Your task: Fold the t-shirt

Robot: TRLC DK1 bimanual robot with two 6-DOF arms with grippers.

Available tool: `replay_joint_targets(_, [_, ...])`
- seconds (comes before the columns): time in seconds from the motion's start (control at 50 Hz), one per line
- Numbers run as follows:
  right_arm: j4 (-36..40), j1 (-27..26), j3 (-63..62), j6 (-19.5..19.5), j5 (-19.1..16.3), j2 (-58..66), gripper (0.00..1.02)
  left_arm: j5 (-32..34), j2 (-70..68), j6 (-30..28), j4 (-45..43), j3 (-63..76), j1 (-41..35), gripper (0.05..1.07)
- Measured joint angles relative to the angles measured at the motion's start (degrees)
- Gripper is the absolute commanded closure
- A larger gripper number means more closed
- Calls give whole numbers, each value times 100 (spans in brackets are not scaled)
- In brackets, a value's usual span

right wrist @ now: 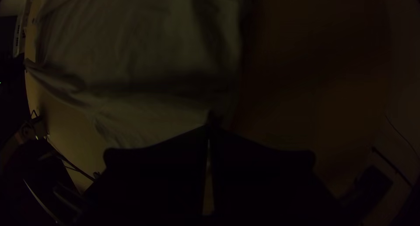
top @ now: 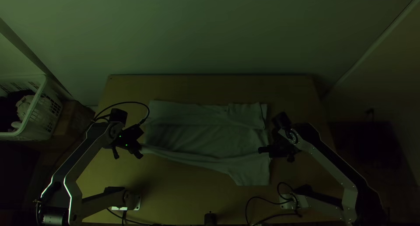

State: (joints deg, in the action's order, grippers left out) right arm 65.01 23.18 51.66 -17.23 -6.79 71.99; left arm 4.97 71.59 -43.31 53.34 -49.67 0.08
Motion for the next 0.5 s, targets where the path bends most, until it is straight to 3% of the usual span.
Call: replay_joint_targets(0.5, [-350,-809,1023,278,101,844,100,66,992,87,-42,-1305,66,105])
